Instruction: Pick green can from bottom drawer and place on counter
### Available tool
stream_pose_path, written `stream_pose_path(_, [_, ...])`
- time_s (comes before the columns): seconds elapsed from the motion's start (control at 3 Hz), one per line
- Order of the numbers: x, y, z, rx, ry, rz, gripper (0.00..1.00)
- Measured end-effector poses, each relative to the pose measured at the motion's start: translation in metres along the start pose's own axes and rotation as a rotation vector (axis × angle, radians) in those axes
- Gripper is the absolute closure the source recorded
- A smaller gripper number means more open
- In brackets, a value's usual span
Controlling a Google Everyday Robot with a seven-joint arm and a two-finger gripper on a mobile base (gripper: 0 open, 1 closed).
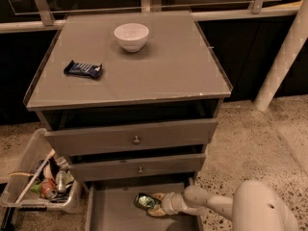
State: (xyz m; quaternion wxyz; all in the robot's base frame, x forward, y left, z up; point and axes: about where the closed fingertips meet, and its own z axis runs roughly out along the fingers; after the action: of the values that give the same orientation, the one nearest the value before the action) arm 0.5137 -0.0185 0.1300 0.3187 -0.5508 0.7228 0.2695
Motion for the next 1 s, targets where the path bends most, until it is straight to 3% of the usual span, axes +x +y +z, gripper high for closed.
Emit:
stream_pose_path(0.33, [0.000,0.000,0.000,0.000,0.000,0.000,1.00])
stream_pose_path(1.0, [-0.005,0.005,-0.010,0.005,-0.007,-0.008,1.00])
